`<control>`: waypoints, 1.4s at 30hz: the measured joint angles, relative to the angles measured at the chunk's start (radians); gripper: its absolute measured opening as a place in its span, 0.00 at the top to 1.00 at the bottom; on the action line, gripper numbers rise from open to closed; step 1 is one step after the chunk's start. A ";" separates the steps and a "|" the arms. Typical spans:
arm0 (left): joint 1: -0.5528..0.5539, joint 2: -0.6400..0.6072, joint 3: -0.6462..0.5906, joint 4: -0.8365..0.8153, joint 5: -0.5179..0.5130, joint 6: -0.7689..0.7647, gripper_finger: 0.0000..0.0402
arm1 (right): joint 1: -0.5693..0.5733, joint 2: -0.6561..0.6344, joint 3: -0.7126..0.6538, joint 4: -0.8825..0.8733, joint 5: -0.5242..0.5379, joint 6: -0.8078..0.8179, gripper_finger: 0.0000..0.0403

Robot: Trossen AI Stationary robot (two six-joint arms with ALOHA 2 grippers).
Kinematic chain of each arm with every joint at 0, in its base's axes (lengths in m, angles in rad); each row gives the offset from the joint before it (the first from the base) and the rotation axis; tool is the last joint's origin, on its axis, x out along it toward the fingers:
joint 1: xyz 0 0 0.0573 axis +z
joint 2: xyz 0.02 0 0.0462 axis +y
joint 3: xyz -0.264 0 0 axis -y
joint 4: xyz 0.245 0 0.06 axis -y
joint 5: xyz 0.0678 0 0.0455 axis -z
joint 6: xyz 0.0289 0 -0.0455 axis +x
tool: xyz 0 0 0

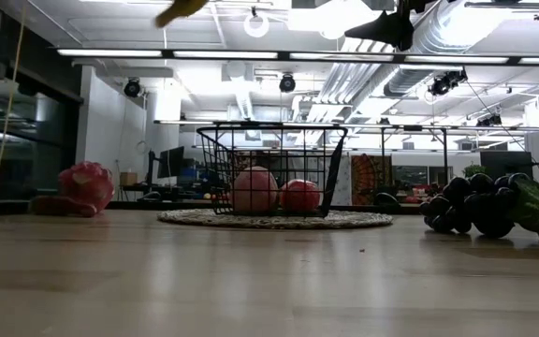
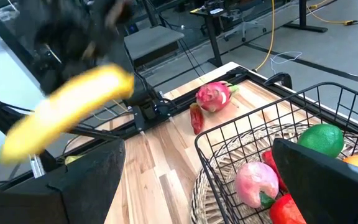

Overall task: Build produce basket
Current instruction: Put the yellow banana into the black wire basket

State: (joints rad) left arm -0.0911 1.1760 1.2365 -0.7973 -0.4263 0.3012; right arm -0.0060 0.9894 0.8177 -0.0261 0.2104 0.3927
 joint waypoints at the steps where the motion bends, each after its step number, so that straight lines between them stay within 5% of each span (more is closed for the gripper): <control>1: 0.033 0.000 0.027 0.020 -0.031 0.017 0.71 | 0.000 0.000 0.000 0.000 0.000 0.000 0.02; 8: 0.208 -0.002 0.088 0.085 0.004 0.094 0.71 | 0.000 0.000 0.000 0.000 0.000 0.003 0.02; 15: 0.257 0.014 0.088 0.091 0.020 0.105 0.71 | 0.000 0.000 0.000 0.000 0.000 0.022 0.02; 20: 0.289 0.069 0.088 0.120 -0.082 0.147 0.71 | 0.000 0.000 0.000 0.039 0.000 0.060 0.02; 35: 0.535 0.609 0.393 0.091 0.075 0.458 0.71 | 0.000 0.000 0.000 0.113 0.000 0.054 0.02; 42: 0.551 0.786 0.473 0.095 0.031 0.661 0.71 | 0.000 0.000 0.000 0.113 0.000 0.054 0.02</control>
State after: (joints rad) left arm 0.4599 1.9620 1.7096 -0.7020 -0.3952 0.9621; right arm -0.0063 0.9894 0.8173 0.0868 0.2104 0.4469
